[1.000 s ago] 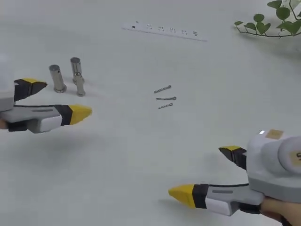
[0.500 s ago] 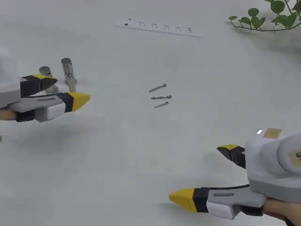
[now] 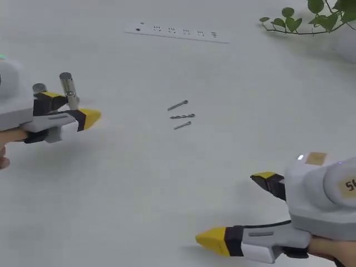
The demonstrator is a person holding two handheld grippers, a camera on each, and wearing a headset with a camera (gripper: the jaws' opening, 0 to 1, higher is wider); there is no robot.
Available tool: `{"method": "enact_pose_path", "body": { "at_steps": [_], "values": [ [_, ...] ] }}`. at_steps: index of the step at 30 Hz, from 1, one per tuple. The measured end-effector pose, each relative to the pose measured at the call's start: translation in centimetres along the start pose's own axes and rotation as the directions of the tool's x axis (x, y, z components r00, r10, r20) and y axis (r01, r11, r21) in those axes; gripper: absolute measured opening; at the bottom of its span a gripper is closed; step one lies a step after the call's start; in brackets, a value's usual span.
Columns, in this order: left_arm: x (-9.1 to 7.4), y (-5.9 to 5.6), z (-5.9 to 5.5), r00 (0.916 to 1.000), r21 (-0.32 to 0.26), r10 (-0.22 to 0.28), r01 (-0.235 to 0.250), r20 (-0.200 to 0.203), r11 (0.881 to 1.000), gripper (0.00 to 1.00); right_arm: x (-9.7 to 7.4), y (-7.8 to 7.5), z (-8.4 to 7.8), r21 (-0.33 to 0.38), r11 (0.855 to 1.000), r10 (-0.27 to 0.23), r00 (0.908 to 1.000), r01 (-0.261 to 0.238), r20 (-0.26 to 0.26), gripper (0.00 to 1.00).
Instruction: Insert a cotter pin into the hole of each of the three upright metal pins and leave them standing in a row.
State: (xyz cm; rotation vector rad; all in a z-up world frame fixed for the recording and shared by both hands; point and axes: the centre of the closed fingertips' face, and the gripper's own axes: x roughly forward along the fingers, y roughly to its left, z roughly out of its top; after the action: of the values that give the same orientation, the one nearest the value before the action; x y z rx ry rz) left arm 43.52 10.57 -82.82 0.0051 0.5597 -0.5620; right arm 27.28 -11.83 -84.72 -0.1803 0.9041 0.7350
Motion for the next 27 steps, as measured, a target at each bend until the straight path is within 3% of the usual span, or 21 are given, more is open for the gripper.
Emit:
{"method": "enact_pose_path", "body": {
  "at_steps": [6, 18, 23, 27],
  "values": [
    [0.3, 0.9, -0.4, 0.999, 0.006, 0.042, -0.042, -0.013, 0.999, 0.25, -0.1, -0.2, -0.1, 0.007, 1.0, -0.006, 1.0, 0.006, 0.002, 0.98],
    [0.5, 2.2, -0.9, 0.9954, -0.013, 0.085, -0.086, -0.043, 0.996, 0.17, -0.3, -0.3, -0.1, 0.028, 1.0, -0.015, 0.9998, 0.014, 0.013, 0.97],
    [0.6, 2.3, -0.8, 0.9955, -0.004, 0.086, -0.086, -0.04, 0.996, 0.09, -0.5, -0.4, -0.1, 0.041, 0.999, -0.021, 0.9996, 0.02, 0.019, 0.97],
    [0.6, 2.4, -0.9, 0.9954, 0.012, 0.084, -0.084, -0.044, 0.996, 0.08, -0.6, -0.4, -0.1, 0.043, 0.999, -0.024, 0.9995, 0.023, 0.021, 0.97]
  ]
}}
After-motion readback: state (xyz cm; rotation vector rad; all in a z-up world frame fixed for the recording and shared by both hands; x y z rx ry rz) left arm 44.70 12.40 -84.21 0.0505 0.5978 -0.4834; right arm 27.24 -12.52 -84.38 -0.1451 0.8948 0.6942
